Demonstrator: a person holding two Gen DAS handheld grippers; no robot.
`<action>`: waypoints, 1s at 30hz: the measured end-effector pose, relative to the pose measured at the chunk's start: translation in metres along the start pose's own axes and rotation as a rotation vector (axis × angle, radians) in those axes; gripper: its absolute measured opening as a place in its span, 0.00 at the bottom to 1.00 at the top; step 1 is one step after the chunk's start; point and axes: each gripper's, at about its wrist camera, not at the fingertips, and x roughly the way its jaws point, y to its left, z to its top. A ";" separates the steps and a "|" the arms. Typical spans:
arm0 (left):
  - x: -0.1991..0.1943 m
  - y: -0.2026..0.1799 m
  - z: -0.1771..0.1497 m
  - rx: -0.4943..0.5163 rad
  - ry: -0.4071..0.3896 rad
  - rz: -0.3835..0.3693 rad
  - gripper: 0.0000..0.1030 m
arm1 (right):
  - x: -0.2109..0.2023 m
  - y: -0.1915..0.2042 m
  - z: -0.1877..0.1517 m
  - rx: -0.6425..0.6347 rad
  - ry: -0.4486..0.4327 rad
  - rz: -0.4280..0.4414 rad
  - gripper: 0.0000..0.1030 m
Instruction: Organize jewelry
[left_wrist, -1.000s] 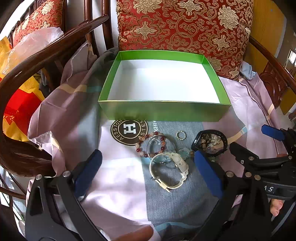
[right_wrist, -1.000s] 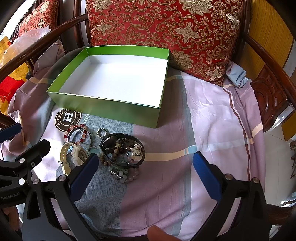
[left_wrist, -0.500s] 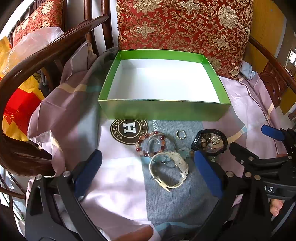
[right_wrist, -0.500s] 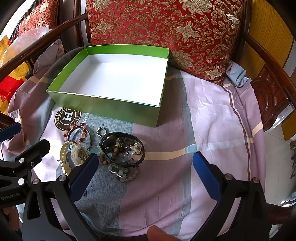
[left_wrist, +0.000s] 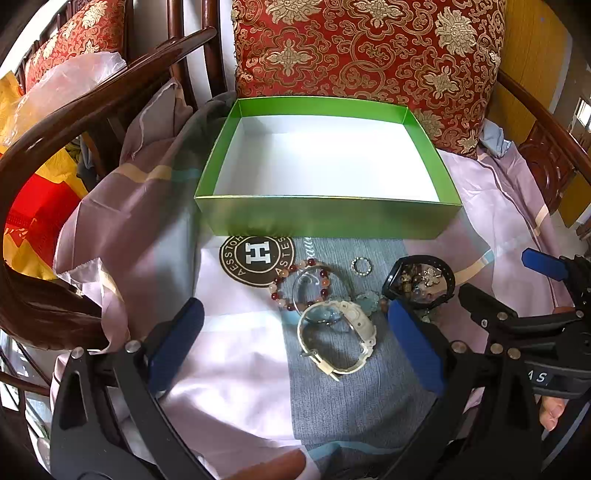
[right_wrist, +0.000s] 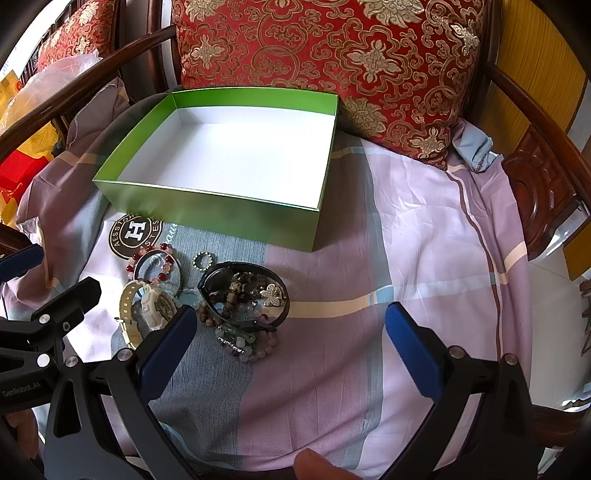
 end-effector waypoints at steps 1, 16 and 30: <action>0.000 0.000 0.000 0.000 0.000 -0.001 0.98 | 0.000 0.000 0.000 0.000 0.001 0.001 0.99; 0.016 0.029 -0.008 -0.057 0.026 0.014 0.98 | 0.025 -0.004 0.001 -0.124 0.143 -0.193 0.99; 0.046 0.024 -0.015 -0.026 0.134 -0.097 0.57 | 0.065 -0.017 0.033 -0.200 0.196 0.122 0.23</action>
